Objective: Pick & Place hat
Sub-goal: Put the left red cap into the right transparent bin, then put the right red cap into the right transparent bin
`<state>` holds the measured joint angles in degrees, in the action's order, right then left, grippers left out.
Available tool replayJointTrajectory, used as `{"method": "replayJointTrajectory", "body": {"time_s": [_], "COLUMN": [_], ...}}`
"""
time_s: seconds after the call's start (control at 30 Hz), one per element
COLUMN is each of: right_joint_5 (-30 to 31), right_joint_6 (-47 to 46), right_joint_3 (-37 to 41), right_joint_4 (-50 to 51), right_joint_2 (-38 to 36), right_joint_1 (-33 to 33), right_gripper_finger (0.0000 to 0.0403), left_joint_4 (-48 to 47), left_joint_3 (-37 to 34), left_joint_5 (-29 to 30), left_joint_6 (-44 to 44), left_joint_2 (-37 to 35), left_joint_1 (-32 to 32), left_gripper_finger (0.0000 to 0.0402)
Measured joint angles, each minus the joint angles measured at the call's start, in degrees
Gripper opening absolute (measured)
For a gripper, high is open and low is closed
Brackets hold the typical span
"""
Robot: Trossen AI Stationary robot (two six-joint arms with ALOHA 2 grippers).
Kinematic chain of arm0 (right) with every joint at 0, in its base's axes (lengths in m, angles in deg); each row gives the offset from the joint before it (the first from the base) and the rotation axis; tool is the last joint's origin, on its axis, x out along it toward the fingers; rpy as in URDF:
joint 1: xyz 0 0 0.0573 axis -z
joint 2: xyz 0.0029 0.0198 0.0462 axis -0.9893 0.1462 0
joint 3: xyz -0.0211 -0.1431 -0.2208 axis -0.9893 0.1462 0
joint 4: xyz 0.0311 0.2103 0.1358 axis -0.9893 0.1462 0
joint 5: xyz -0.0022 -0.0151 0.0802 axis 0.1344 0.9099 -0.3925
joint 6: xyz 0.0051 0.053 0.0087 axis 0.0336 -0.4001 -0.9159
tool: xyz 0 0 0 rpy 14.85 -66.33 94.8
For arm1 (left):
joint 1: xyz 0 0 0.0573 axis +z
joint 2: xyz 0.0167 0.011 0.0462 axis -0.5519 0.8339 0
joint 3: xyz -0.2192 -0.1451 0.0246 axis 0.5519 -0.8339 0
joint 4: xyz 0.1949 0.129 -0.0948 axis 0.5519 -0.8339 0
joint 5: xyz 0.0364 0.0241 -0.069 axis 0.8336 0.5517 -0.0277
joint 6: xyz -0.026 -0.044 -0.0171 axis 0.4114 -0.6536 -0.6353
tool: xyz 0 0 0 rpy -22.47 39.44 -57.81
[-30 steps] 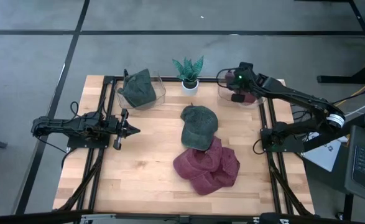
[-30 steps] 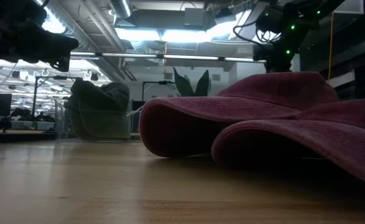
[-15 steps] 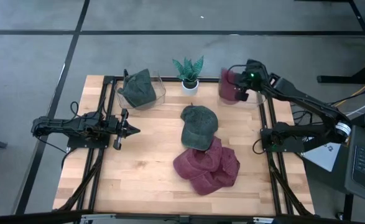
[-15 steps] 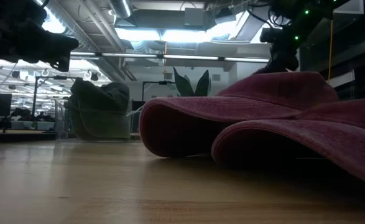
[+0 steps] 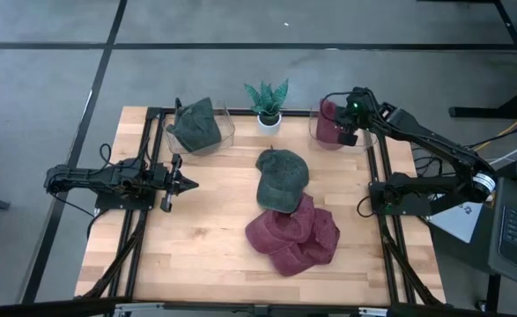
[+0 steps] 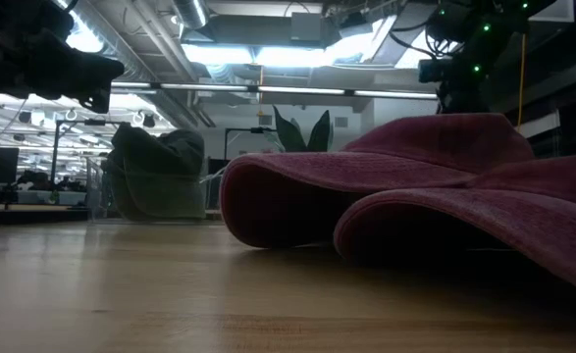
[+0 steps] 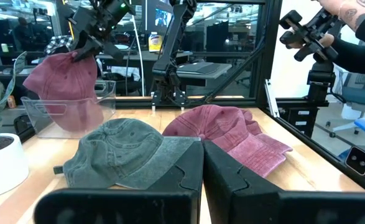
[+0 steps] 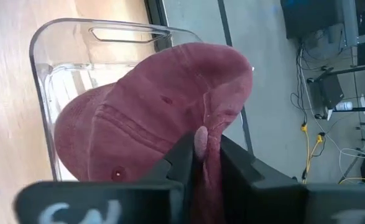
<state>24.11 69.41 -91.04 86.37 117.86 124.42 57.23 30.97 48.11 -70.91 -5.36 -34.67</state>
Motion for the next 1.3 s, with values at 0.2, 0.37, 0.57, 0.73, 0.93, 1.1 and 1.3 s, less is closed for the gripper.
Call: {"method": "replayJointTrajectory", "body": {"time_s": [0.2,0.37,0.57,0.73,0.93,1.1,1.3], "right_joint_5": [4.21,10.14,10.1,13.23,16.11,15.95,11.28], "right_joint_6": [-4.19,-10.03,-10.75,-10.73,-12.84,-13.92,-18.41], "right_joint_3": [0.0,-0.02,-0.02,-0.02,-0.02,-0.02,-0.02], "right_joint_4": [-0.81,0.2,0.51,-1.15,-3.68,-5.32,-6.79], "right_joint_2": [0.02,0.07,0.09,0.09,0.09,0.11,0.11], "right_joint_1": [0.7,1.9,2.18,2.16,-0.61,-5.74,-12.43], "right_gripper_finger": [0.0088,0.0112,0.0168,0.023,0.0275,0.0276,0.0264], "left_joint_4": [0.0,0.0,0.0,0.0,0.0,0.0,0.0], "left_joint_3": [-0.01,-0.01,-0.02,-0.01,-0.01,-0.01,-0.02], "left_joint_5": [0.0,0.0,0.0,0.0,0.0,0.0,0.0], "left_joint_6": [0.0,0.0,0.0,0.0,0.0,0.0,0.0], "left_joint_2": [0.0,0.0,0.0,0.0,0.0,0.0,0.0], "left_joint_1": [-0.02,0.0,0.0,0.0,0.0,0.0,-0.01], "left_gripper_finger": [0.0006,0.0006,0.0006,0.0006,0.0006,0.0006,0.0006]}}
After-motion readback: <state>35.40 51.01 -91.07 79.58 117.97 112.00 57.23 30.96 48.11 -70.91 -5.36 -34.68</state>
